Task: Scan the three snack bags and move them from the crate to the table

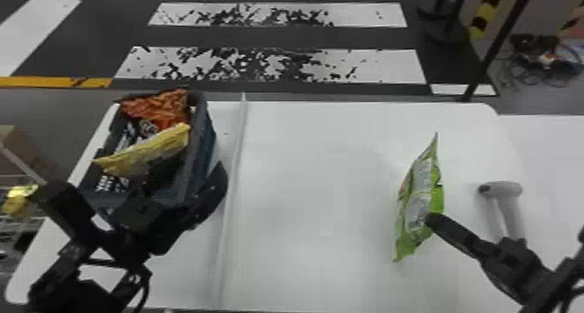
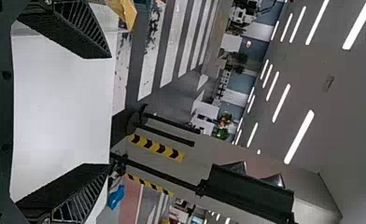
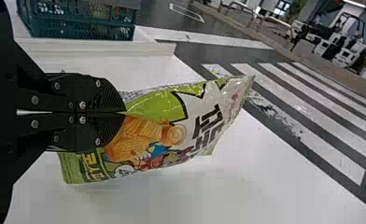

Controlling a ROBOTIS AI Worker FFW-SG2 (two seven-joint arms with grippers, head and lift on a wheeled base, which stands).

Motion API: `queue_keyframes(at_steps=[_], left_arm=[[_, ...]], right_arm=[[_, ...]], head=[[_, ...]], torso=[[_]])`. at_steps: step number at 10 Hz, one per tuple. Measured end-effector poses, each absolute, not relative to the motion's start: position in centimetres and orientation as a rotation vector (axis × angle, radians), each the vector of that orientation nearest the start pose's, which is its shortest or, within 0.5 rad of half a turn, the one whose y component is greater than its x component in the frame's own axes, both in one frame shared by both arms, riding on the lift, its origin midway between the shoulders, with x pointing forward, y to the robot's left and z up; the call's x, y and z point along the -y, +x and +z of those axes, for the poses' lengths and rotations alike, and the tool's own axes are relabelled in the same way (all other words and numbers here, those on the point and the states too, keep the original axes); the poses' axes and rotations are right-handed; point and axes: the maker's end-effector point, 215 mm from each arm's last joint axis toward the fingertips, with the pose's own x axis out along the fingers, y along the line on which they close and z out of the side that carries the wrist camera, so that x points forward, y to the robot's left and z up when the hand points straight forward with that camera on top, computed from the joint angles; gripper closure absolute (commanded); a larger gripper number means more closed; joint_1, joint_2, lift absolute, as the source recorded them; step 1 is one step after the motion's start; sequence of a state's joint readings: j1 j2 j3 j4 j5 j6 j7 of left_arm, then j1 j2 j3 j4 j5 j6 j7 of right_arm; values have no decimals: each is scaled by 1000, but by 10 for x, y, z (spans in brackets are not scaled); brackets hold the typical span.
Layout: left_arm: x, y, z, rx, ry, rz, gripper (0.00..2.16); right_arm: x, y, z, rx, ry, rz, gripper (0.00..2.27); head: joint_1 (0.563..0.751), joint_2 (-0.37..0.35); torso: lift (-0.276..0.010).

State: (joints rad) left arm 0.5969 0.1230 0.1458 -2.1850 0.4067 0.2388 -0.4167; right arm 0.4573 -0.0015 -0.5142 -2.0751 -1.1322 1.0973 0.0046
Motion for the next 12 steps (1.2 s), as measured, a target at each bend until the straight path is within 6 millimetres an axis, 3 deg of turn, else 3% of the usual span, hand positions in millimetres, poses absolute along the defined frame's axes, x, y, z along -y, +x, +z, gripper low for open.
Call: queue_keyframes(at_steps=[1, 2, 3, 4, 6, 9, 11, 12], left_arm=[[-197, 403, -339, -153, -257, -405, 33], [-193, 403, -339, -154, -255, -410, 33], [-191, 402, -339, -154, -255, -412, 33], [-190, 402, -339, -155, -255, -414, 33], [-191, 402, -339, -155, -255, -413, 33], [-193, 402, -342, -161, -251, -412, 33], [-193, 402, -342, -163, -251, -411, 33], [-193, 403, -342, -162, -252, -407, 33]], right_arm=[[252, 358, -462, -728, 977, 109, 2243], [260, 357, -473, -751, 972, 73, 1929], [263, 356, -480, -776, 955, 55, 701], [266, 357, -484, -789, 927, 46, 16], [282, 374, -481, -734, 846, 30, 33], [327, 402, -461, -592, 686, 2, 39], [322, 394, -442, -559, 634, 35, 49], [312, 391, -432, -546, 620, 64, 309]], head=[[695, -69], [695, -93], [695, -106], [695, -113], [695, -128], [695, -184], [695, -185], [695, -178]], torso=[[-62], [-62], [-62], [-62], [-62], [-62], [-62], [-62]])
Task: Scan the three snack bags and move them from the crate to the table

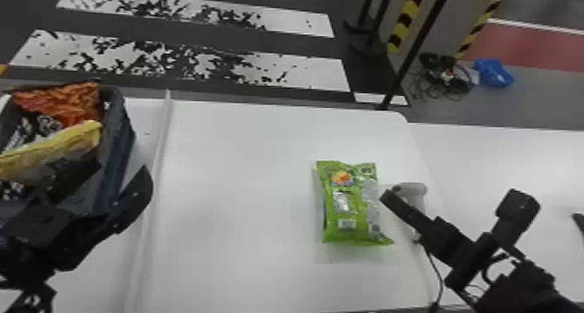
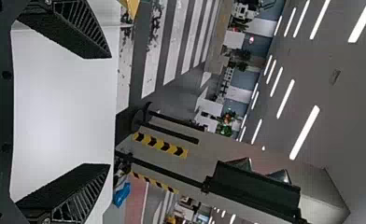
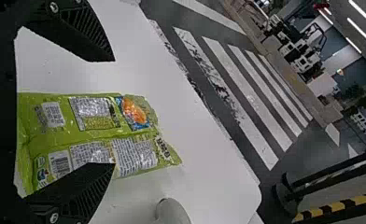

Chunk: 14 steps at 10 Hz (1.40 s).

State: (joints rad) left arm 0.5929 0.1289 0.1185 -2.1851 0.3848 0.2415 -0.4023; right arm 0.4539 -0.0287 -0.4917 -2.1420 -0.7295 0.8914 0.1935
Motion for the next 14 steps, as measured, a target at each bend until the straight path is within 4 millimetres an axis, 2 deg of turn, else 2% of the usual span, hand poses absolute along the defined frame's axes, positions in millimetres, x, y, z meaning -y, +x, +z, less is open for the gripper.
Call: queue_keyframes(at_steps=[2, 4, 5, 7, 9, 11, 14], left_arm=[[-190, 403, -341, -158, -253, -412, 33], [-187, 402, -343, -164, -249, -422, 33], [-188, 402, -344, -167, -246, -423, 33], [-189, 402, -347, -172, -245, -424, 33], [-186, 401, -348, -172, -248, -432, 33], [-183, 400, -351, -175, -252, -438, 33], [-181, 401, -355, -177, -251, -447, 33]], right_arm=[[290, 400, -409, -473, 609, 148, 2199], [284, 423, -400, -351, 543, 181, 2246], [278, 428, -409, -332, 495, 190, 2246], [266, 429, -443, -353, 426, 193, 2246], [262, 443, -456, -266, 291, 188, 2246], [261, 449, -481, -274, 246, 185, 2246], [266, 443, -511, -290, 204, 166, 2246]], head=[[695, -143], [695, -133], [695, -129], [695, -106], [695, -102], [695, -104], [695, -111]], torso=[[-62], [-62], [-62], [-62], [-62], [-62], [-62]])
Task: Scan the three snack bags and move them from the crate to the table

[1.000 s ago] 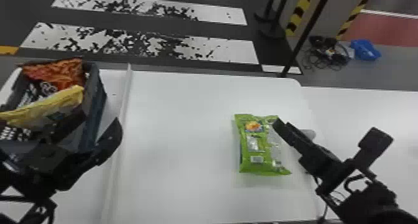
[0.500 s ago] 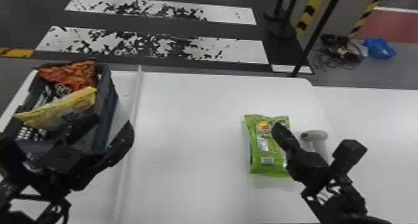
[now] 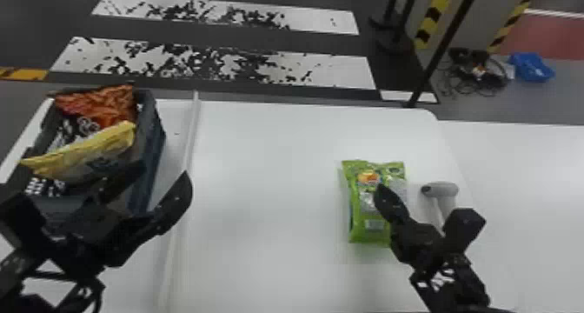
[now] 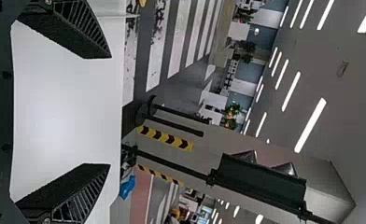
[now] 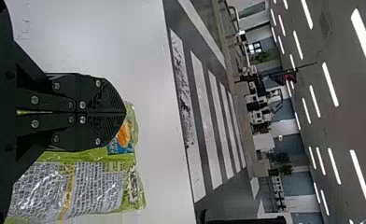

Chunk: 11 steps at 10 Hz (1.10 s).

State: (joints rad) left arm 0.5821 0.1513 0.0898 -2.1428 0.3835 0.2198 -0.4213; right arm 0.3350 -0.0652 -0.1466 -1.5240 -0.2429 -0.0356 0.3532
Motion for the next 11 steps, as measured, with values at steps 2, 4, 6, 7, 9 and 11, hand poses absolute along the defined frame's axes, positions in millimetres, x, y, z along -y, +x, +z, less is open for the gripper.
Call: queue_keyframes(at_steps=[2, 4, 6, 7, 9, 11], left_arm=[[-181, 402, -355, -173, -250, -447, 33], [-181, 404, -357, -172, -252, -448, 33], [-181, 406, -359, -172, -253, -448, 33], [-181, 407, -360, -172, -253, -448, 33], [-181, 410, -361, -172, -256, -448, 33], [-181, 413, -360, -168, -257, -448, 33]], right_arm=[[266, 442, -528, -316, 199, 164, 2246], [254, 437, -544, -345, 196, 184, 2246], [247, 429, -553, -355, 192, 196, 2246], [246, 424, -554, -349, 190, 197, 2246], [244, 419, -543, -316, 200, 200, 1521], [249, 412, -500, -293, 264, 201, -2]], head=[[695, -115], [695, -100], [695, -91], [695, -90], [695, -86], [695, -91]], torso=[[-62], [-62], [-62], [-62], [-62], [-62]])
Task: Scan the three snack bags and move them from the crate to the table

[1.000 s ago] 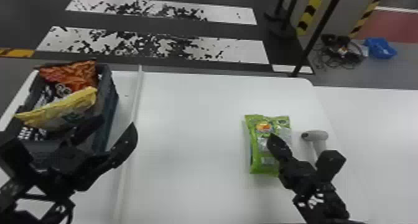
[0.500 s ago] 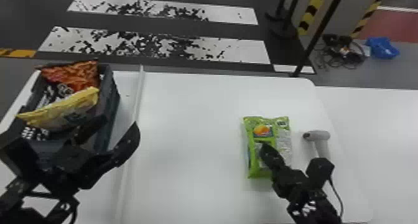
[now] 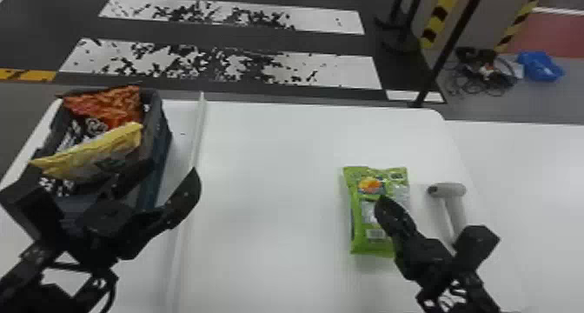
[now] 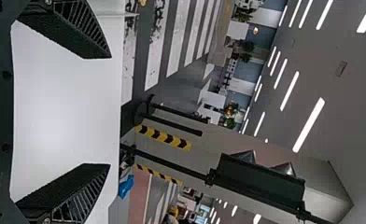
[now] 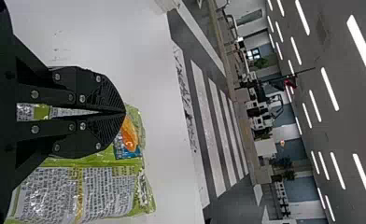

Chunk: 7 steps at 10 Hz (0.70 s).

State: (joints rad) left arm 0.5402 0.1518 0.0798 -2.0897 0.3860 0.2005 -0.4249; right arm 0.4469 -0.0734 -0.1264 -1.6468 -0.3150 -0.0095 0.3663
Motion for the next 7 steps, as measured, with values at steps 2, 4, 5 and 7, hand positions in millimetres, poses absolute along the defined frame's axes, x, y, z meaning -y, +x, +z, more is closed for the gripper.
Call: queue_keyframes(at_steps=[2, 4, 5, 7], left_arm=[[-184, 414, -358, -161, -253, -441, 33], [-184, 418, -355, -152, -256, -444, 33], [-184, 420, -355, -152, -257, -445, 33], [-185, 423, -360, -157, -256, -444, 33]], right_arm=[[272, 404, -460, -330, 327, 189, 56], [316, 404, -444, -339, 262, 155, 83], [334, 404, -453, -368, 224, 131, 87], [361, 406, -470, -409, 169, 98, 90]], head=[[695, -117], [695, -163], [695, -196], [695, -234]], torso=[[-62], [-62], [-62], [-62]])
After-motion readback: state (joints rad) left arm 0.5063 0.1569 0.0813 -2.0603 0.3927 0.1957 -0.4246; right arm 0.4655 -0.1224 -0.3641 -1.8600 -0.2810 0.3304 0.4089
